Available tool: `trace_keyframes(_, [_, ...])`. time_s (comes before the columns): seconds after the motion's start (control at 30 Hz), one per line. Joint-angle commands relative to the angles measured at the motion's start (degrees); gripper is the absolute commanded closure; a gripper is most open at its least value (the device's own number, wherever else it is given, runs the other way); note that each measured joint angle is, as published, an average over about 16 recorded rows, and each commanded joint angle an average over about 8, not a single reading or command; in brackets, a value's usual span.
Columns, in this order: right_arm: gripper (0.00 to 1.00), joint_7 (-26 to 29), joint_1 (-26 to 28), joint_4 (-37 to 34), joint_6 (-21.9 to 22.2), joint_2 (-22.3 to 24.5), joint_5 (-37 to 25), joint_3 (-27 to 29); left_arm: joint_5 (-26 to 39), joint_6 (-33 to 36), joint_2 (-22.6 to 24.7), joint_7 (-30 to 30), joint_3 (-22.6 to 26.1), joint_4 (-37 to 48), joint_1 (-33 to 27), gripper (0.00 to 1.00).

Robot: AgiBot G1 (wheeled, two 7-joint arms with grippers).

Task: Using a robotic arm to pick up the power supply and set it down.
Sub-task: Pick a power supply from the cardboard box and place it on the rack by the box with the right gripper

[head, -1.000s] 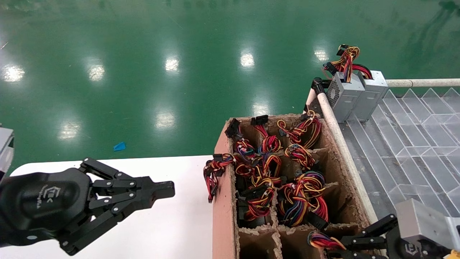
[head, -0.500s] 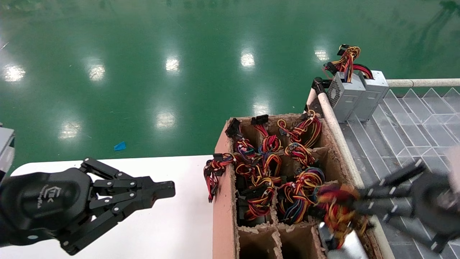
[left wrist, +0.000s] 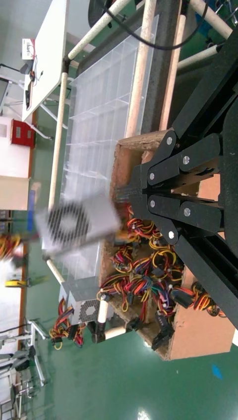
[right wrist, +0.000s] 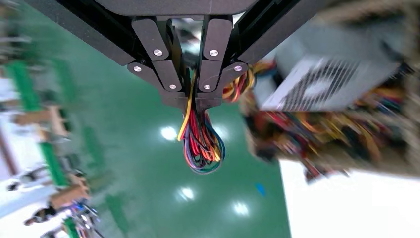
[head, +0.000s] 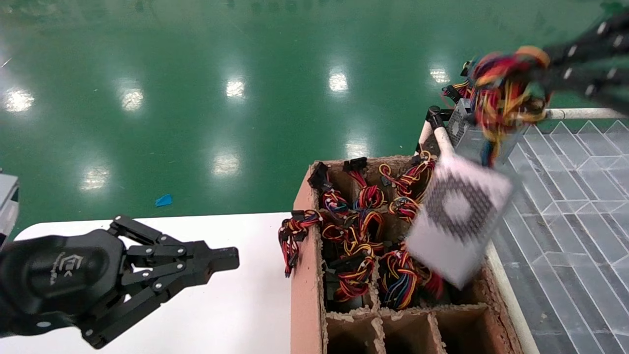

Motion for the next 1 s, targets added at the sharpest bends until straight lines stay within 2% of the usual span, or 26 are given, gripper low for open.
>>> trace_keyframes(0.03, [1.00, -1.05, 4.60, -0.40, -0.03, -1.11, -3.24, -1.58, 0.00, 0.00, 0.00, 0.00, 0.00, 0.00, 0.00, 1.00])
trace_keyframes(0.23, [1.00, -6.25, 14.01, -5.70, -0.36, -3.89, -12.33, -8.35, 0.00, 0.00, 0.00, 0.00, 0.00, 0.00, 0.00, 1.00])
trace_keyframes(0.47, [1.00, -12.52, 20.86, -15.34, -0.58, -5.82, -17.65, -17.85, 0.00, 0.00, 0.00, 0.00, 0.00, 0.00, 0.00, 1.00])
trace_keyframes(0.73, [1.00, -19.85, 24.21, -27.34, -0.20, -7.94, -20.02, -26.80, 0.00, 0.00, 0.00, 0.00, 0.00, 0.00, 0.00, 1.00])
trace_keyframes(1.0, [1.00, -27.76, 25.21, -40.01, 1.61, -12.31, -20.74, -30.88, 0.00, 0.00, 0.00, 0.00, 0.00, 0.00, 0.00, 1.00])
